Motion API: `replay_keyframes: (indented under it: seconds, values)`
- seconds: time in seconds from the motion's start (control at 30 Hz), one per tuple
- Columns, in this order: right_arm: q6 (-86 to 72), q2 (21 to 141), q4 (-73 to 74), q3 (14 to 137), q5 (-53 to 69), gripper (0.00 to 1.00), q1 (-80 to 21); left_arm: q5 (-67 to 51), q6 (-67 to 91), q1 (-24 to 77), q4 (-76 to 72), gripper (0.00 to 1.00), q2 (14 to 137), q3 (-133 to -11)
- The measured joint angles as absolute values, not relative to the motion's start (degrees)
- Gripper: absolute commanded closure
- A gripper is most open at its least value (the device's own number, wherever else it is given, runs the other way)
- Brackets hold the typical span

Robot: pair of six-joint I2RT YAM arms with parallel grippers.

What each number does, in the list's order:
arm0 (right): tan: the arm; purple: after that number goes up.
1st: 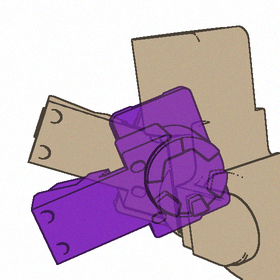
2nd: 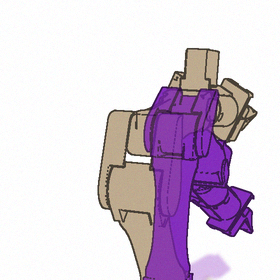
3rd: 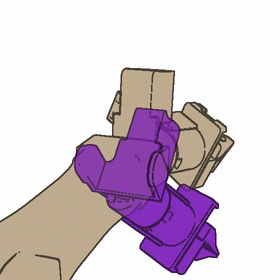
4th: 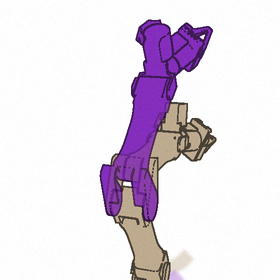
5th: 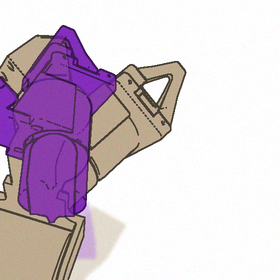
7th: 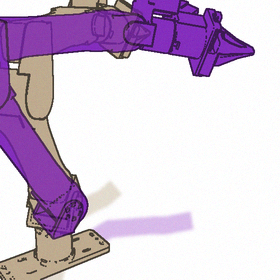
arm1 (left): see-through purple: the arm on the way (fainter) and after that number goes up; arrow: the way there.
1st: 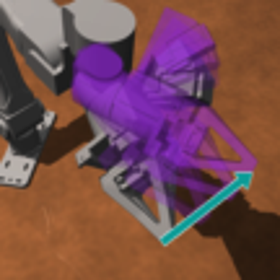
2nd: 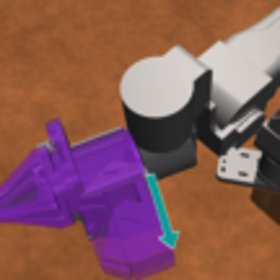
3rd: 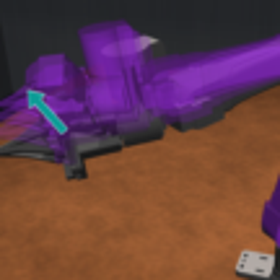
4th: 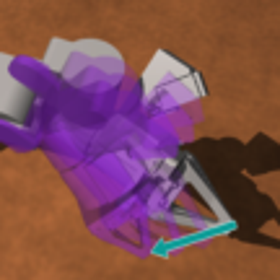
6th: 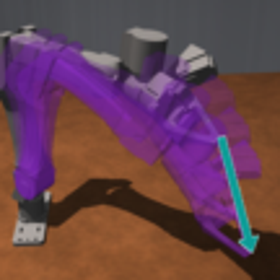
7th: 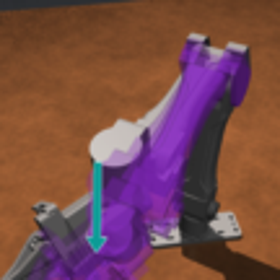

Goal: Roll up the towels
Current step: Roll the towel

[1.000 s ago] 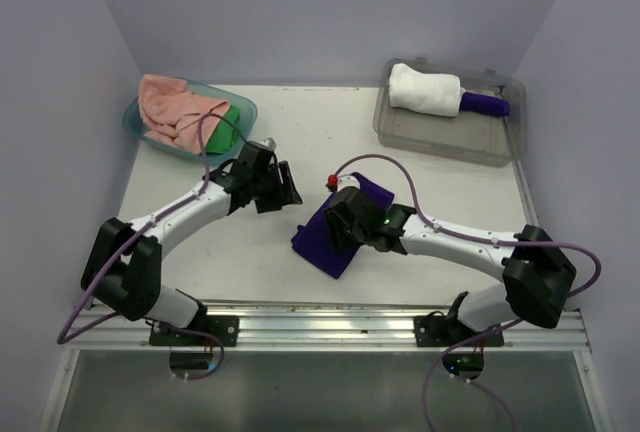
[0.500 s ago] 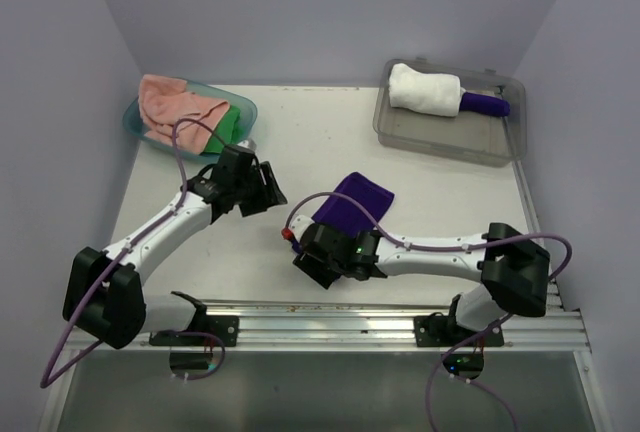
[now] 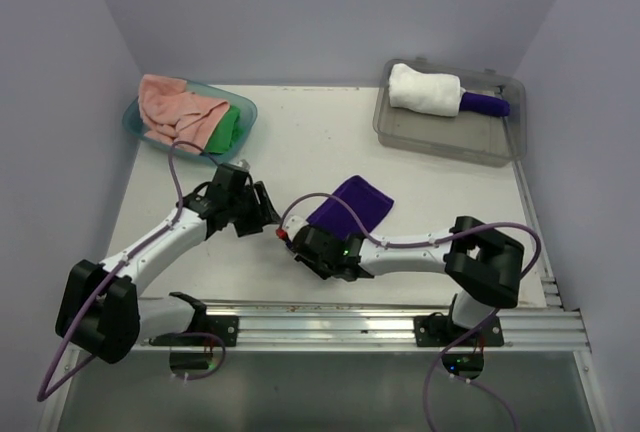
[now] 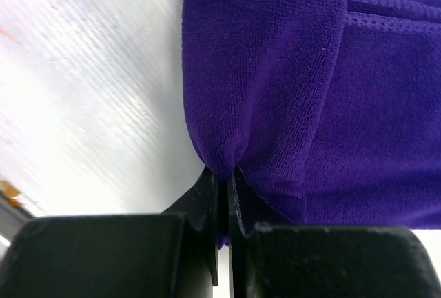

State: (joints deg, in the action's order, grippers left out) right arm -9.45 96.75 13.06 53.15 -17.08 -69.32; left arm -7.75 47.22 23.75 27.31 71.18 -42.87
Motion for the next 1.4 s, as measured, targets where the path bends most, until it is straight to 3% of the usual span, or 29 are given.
replay_keyframes:
  seconds: [0.27,0.5,0.7,0.93,1.03,1.07,1.1,1.17,1.2,1.4]
  values:
    - [-15.9,94.2,8.0,50.6,-4.5,1.0,-65.0,-15.9,47.6,23.2,23.0,0.37,66.2,-35.2]
    - [-24.5,94.0,1.3,48.2,9.2,1.0,-57.7,-21.8,48.0,23.3,19.2,0.21,66.3,-30.5]
    - [-28.3,94.1,-3.0,48.0,15.4,1.0,-56.8,-24.2,49.8,23.7,14.1,0.21,67.2,-27.6]
    - [-29.8,94.1,-4.8,46.7,17.6,1.0,-56.8,-25.1,52.5,24.1,8.2,0.31,73.0,-26.7]
    - [-30.0,94.1,-4.8,46.4,17.6,1.0,-56.8,-25.1,53.3,24.1,6.8,0.51,75.2,-26.9]
    - [-30.0,94.1,-4.8,46.4,17.6,0.94,-56.8,-25.1,53.5,24.2,6.6,0.72,75.8,-26.9]
    - [-30.0,94.1,-4.7,46.4,17.6,0.67,-56.8,-25.1,54.0,24.2,6.6,0.81,76.3,-27.1]
    - [-30.3,94.1,-4.4,46.4,17.4,0.47,-56.8,-24.8,54.3,24.5,6.9,1.0,77.0,-27.8]
    - [-30.1,94.0,-4.2,46.4,17.4,0.34,-56.8,-24.7,54.4,24.6,7.0,1.0,77.3,-28.1]
    - [-28.1,92.5,0.5,48.6,12.8,0.29,-58.6,-23.3,55.2,24.6,8.8,1.0,77.9,-30.0]
